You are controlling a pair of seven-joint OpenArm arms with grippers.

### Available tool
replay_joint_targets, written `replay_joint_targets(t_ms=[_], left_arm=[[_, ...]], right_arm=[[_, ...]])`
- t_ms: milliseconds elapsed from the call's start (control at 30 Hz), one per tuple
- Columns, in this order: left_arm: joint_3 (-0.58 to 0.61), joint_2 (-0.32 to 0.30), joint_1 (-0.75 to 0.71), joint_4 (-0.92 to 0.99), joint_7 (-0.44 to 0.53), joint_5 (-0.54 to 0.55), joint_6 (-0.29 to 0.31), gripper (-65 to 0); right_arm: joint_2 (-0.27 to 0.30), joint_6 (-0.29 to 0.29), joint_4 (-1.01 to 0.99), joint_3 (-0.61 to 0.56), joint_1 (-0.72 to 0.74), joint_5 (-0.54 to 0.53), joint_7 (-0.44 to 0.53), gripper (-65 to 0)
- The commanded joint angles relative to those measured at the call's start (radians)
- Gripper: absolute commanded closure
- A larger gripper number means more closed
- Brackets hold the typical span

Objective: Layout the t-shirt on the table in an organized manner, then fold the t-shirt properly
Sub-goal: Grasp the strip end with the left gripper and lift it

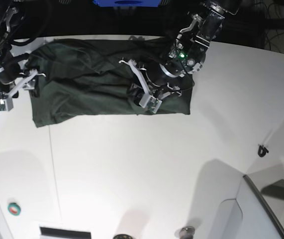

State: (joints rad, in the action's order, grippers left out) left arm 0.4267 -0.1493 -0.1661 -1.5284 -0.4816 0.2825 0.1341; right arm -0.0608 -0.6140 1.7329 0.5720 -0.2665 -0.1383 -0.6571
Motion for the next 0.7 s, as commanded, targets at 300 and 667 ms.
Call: replay_joint_targets(t_ms=[300,667], left_arm=[[0.103,0.006,0.047,0.016,0.022,0.007,0.011,0.0],[0.11,0.004,0.05,-0.027,-0.024,0.005,0.009,-41.1]], right_arm=[[0.008,-0.01,0.019,0.003,0.005,-0.013,0.02,-36.2],[0.008,-0.01,0.019,0.003,0.009,-0.013,0.02,-36.2]])
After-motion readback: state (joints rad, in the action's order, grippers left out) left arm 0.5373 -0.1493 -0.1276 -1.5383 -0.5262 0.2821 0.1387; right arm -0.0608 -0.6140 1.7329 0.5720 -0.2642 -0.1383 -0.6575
